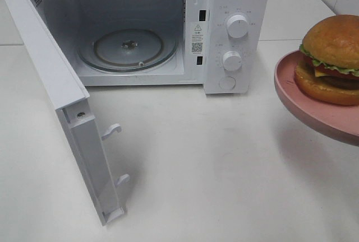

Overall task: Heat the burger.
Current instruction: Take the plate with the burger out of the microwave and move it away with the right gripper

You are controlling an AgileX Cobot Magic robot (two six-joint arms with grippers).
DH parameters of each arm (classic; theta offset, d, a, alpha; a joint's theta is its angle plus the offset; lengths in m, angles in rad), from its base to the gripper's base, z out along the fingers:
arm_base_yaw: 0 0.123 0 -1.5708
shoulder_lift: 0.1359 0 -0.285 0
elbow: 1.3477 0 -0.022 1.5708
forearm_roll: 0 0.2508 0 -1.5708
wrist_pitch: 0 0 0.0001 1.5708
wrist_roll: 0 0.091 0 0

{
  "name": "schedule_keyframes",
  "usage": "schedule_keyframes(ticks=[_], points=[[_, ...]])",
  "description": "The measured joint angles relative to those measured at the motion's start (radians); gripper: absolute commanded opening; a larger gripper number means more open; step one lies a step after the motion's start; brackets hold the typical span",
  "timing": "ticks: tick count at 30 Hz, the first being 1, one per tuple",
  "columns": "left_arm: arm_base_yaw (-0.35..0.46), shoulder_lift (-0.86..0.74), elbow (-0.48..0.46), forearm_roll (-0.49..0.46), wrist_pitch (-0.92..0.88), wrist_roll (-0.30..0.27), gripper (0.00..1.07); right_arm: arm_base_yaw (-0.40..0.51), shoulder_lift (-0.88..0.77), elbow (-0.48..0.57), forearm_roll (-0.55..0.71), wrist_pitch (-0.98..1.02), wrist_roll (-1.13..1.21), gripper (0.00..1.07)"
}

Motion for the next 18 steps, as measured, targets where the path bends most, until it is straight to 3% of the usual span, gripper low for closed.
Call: schedule_keyframes(ticks=[18], points=[[0.000, 0.000, 0.000, 0.000, 0.000, 0.000, 1.00, 0.000, 0.055, 0.000, -0.249, 0.188, 0.478, 0.00]])
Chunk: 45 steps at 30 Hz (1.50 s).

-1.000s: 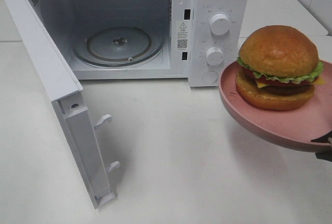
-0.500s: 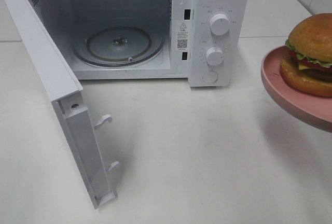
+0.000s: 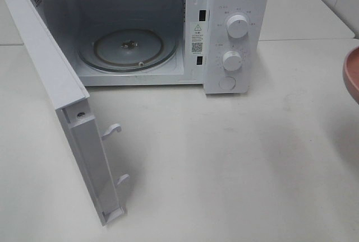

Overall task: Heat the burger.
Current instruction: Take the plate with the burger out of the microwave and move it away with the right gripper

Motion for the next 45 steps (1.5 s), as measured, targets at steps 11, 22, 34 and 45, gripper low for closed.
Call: schedule_keyframes(ticks=[11, 22, 34, 45], points=[[0.000, 0.000, 0.000, 0.000, 0.000, 0.000, 1.00, 0.000, 0.189, 0.000, -0.074, 0.042, 0.396, 0.00], [0.000, 0.000, 0.000, 0.000, 0.000, 0.000, 1.00, 0.000, 0.392, -0.002, -0.099, 0.055, 0.725, 0.00], [0.000, 0.000, 0.000, 0.000, 0.000, 0.000, 1.00, 0.000, 0.604, -0.074, -0.123, 0.048, 1.056, 0.01], [0.000, 0.000, 0.000, 0.000, 0.000, 0.000, 1.00, 0.000, 0.739, -0.075, -0.142, -0.005, 1.238, 0.03]])
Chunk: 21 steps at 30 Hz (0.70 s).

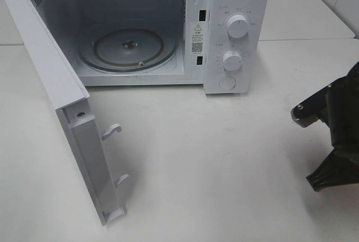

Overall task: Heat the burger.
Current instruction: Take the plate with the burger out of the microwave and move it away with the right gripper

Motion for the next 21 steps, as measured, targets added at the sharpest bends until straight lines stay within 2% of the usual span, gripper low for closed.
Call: schedule_keyframes(ticks=[21], points=[[0.000, 0.000, 0.000, 0.000, 0.000, 0.000, 1.00, 0.000, 0.207, -0.003, -0.085, -0.072, 0.165, 0.07]])
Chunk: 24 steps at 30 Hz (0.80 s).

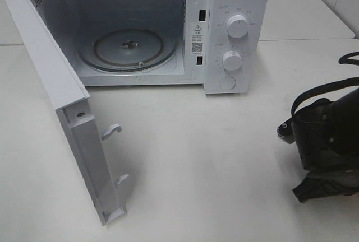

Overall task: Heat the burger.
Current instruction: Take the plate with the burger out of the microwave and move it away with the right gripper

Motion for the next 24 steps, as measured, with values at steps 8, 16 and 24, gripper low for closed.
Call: schedule_keyframes(ticks=[8, 16, 24], points=[[0.000, 0.000, 0.000, 0.000, 0.000, 0.000, 1.00, 0.000, 0.090, 0.000, -0.048, -0.013, 0.077, 0.07], [0.000, 0.000, 0.000, 0.000, 0.000, 0.000, 1.00, -0.022, 0.151, -0.002, -0.080, -0.039, 0.151, 0.11], [0.000, 0.000, 0.000, 0.000, 0.000, 0.000, 1.00, -0.042, 0.156, -0.002, -0.109, -0.030, 0.163, 0.28]])
